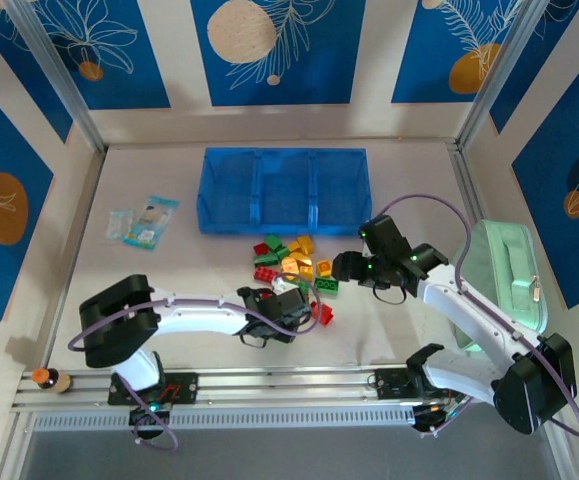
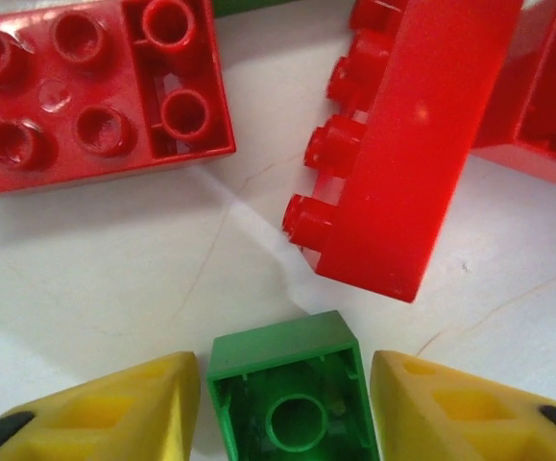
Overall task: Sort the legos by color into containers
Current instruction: Pick up the lego from the middle-left of the table.
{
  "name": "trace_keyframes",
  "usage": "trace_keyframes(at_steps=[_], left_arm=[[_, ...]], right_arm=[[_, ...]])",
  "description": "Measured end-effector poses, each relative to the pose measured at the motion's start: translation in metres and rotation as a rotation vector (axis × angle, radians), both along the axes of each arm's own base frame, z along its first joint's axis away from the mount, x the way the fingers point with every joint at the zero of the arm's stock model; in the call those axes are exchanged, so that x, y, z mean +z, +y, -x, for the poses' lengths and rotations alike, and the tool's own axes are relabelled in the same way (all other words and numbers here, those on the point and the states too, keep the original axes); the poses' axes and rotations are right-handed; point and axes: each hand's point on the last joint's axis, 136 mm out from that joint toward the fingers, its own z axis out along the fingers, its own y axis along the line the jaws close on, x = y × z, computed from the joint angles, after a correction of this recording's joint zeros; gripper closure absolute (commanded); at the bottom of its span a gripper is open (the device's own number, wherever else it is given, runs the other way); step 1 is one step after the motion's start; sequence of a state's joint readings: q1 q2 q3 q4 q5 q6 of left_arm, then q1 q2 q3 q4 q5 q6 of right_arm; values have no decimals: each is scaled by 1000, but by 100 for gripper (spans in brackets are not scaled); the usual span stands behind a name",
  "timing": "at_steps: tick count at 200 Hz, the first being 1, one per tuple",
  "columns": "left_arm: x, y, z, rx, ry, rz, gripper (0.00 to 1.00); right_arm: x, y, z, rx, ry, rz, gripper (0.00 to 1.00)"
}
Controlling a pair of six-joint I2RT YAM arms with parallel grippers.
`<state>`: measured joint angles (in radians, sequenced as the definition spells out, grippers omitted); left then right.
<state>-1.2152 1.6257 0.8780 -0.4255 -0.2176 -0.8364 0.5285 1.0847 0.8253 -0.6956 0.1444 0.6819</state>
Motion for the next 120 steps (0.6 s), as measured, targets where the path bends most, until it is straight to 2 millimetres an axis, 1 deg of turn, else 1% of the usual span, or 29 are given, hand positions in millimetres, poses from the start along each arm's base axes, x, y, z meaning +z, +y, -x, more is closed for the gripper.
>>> trace_keyframes(at_steps=[12,27,54,70,81,93,101,108,120], left_arm=[[-2,0,1,4,5,-3,68],[-1,-1,2,9,5,2,71],[0,2,3,21,9,2,73],[6,7,4,23,4,-7,74],[16,12,2,27,-15,-9,75],[35,14,-7,40,-54,7,76],[49,12,-14,41,-77,29,77],[64,9,-25,53,-100,52,77],[91,6,-54,88,-149,96,77]], right_arm=[[-1,0,1,1,1,-1,32],[-2,-1,2,0,-3,-4,32],[-4,-2,1,-8,-10,-9,33],[-6,-4,2,-10,-11,-10,33],[-7,-4,3,-13,-10,-10,33],[-8,-5,3,-15,-8,-10,32],[-8,-5,3,-16,-10,-12,33],[-8,-4,2,-17,-13,-15,32],[-8,-4,1,-18,-15,-19,32]])
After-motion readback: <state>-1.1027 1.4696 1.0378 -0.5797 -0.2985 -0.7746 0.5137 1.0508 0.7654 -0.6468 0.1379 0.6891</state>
